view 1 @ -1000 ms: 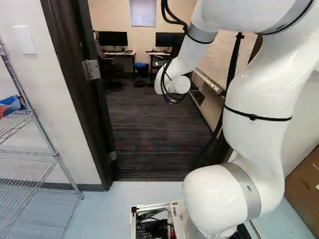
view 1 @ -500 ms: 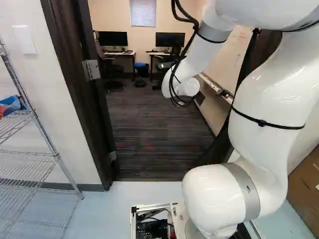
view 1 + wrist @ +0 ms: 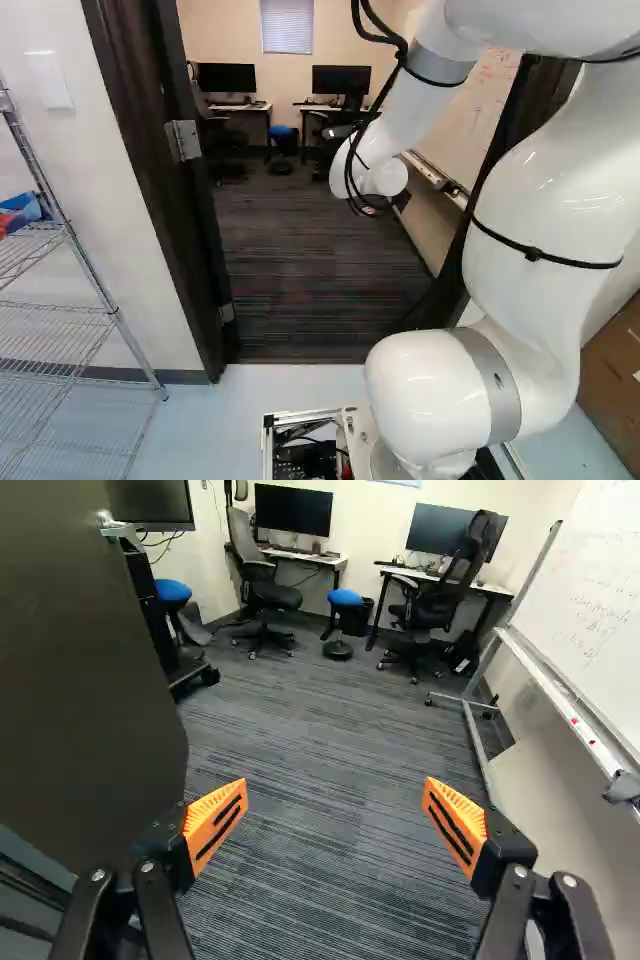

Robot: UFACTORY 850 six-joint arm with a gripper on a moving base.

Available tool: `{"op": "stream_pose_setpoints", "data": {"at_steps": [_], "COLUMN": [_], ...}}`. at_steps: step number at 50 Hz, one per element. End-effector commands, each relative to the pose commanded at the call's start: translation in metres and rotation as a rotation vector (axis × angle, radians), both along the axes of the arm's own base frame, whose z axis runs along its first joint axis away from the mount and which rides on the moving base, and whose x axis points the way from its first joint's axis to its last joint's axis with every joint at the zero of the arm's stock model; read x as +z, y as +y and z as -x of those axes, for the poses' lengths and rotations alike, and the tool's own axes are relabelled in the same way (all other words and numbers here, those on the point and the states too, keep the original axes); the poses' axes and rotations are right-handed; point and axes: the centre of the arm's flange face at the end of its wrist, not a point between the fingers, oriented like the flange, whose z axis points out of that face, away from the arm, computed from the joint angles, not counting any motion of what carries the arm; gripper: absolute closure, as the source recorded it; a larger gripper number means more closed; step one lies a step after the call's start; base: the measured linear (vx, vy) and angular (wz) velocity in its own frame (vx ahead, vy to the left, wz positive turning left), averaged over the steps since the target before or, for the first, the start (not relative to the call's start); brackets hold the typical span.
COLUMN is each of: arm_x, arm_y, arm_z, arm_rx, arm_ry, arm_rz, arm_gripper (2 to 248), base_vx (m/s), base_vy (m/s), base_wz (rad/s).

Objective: Open the door and move inside

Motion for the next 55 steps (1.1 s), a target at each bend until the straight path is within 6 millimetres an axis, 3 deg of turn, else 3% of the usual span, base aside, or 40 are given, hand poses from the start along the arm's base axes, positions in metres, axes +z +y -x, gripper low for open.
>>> {"op": "stream_pose_setpoints", "data": {"at_steps": [28, 55], "arm_x": [-0.009, -0.029], "arm_y": [0.001, 0.002], "arm_z": [0.030, 0.089], "arm_rx": [-0.019, -0.061], "arm_ry": [0.001, 0.002], "arm_rz": [-0.020, -0.056], "arm_gripper": [3, 3], "base_vx": [0.000, 0.000], "base_vy": [0.000, 0.000], "base_wz": [0.000, 0.000]}}
